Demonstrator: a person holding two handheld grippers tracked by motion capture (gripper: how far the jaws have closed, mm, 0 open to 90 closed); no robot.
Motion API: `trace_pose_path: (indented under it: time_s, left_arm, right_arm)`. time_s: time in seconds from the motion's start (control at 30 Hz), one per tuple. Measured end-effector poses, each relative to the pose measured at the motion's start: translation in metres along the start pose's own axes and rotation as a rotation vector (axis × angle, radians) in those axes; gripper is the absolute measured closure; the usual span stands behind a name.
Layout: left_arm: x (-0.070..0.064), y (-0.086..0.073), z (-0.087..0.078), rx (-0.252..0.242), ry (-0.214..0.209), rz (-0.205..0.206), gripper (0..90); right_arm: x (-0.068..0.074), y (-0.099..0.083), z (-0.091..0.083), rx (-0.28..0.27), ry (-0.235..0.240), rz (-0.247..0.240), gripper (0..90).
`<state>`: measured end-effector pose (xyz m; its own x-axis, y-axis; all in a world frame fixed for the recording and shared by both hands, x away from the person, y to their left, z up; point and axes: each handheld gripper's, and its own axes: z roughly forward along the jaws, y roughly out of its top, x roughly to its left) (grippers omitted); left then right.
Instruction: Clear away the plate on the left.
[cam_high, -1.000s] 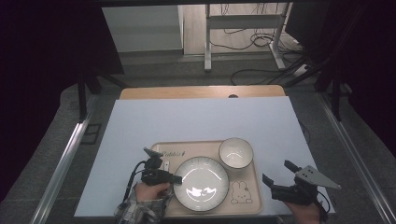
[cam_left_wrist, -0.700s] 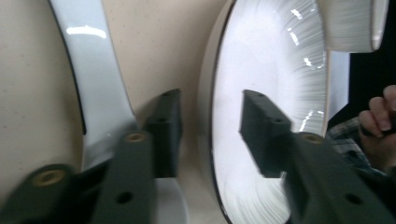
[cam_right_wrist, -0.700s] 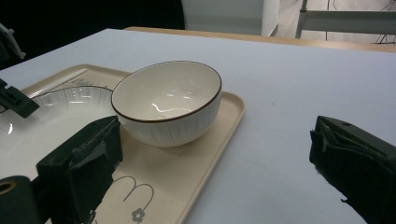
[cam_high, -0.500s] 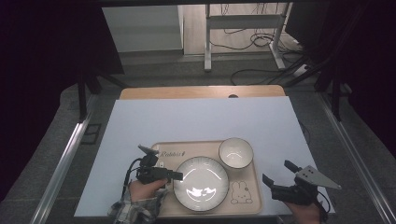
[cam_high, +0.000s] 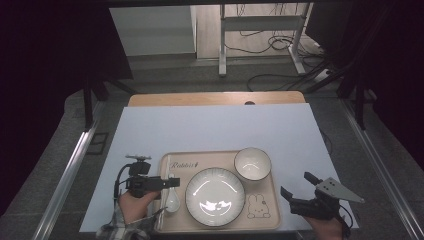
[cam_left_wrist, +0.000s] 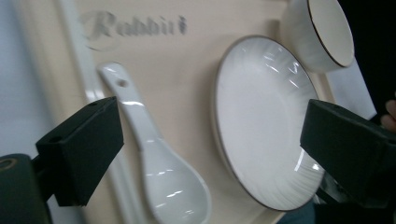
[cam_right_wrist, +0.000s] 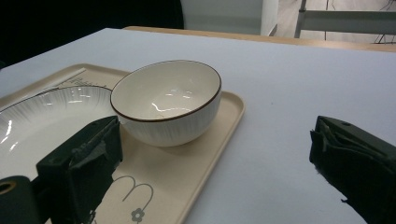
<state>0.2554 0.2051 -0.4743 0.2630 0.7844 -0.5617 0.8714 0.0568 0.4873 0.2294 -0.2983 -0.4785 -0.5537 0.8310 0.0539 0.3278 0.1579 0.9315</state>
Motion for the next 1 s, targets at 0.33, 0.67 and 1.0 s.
trace_pose_path:
  time_s: [0.33, 0.67, 1.0]
  left_arm:
    - [0.032, -0.019, -0.032, -0.158, 0.165, 0.075, 1.9]
    - [0.064, -0.051, -0.053, -0.37, 0.307, 0.133, 0.2]
    - [0.082, -0.077, -0.061, -0.501, 0.413, 0.152, 0.5]
  right_arm:
    - [-0.001, 0.0, 0.0, 0.001, -0.016, 0.001, 1.9]
    - [-0.003, -0.002, 0.002, 0.01, -0.028, 0.009, 1.2]
    - [-0.004, -0.003, 0.003, 0.018, -0.042, 0.018, 0.9]
